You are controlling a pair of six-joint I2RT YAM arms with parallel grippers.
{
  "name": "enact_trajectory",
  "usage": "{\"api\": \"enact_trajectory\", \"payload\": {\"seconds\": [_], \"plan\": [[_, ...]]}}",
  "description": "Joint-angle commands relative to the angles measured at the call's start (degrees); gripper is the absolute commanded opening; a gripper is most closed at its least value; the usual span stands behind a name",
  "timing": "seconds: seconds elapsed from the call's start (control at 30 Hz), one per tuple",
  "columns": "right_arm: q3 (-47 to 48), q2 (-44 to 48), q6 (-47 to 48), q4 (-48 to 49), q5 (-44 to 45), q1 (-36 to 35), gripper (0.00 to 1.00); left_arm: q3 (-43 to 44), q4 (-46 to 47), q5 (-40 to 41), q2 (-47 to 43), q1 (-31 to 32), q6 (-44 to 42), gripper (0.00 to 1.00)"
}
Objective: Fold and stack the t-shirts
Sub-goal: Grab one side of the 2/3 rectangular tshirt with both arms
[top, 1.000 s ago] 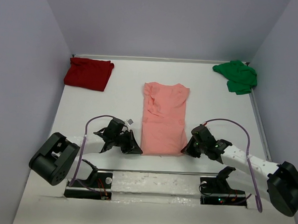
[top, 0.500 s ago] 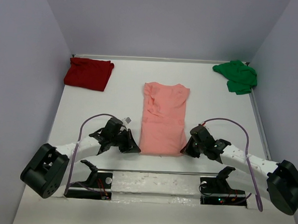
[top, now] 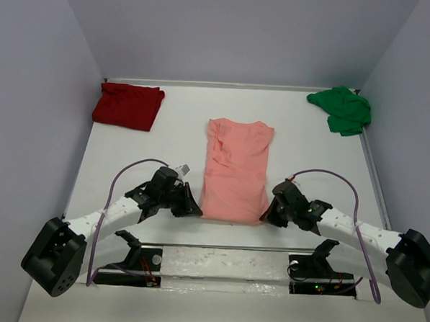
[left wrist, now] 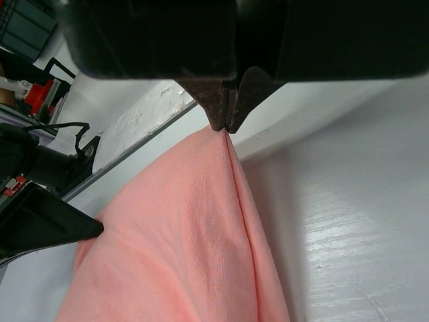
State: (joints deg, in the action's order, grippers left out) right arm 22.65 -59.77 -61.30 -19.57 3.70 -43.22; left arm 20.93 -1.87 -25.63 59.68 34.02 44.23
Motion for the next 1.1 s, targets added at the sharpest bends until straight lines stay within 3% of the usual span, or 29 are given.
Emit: {"api": "enact_trajectory", "payload": {"seconds": [0.0, 0.37, 0.67, 1.07], "plan": [[1.3, -1.2, 0.1, -3.2, 2.9, -1.0, 0.0, -1.1, 0.5, 0.1, 1.0, 0.4, 0.2, 0.0], [1.8, -1.7, 0.5, -3.4, 3.2, -1.0, 0.0, -0.9, 3.6, -0.7, 4.3, 1.2, 0.3, 0.0], [7.0, 1.7, -4.4, -13.7, 12.5, -8.4, 0.0, 0.3, -0.1, 0.8, -1.0, 4.6, 3.3, 0.0], [8.5, 3.0, -13.3, -21.9, 17.8, -14.4, 0.0, -1.6, -5.9, 2.9, -11.8, 8.3, 8.9, 0.0]]}}
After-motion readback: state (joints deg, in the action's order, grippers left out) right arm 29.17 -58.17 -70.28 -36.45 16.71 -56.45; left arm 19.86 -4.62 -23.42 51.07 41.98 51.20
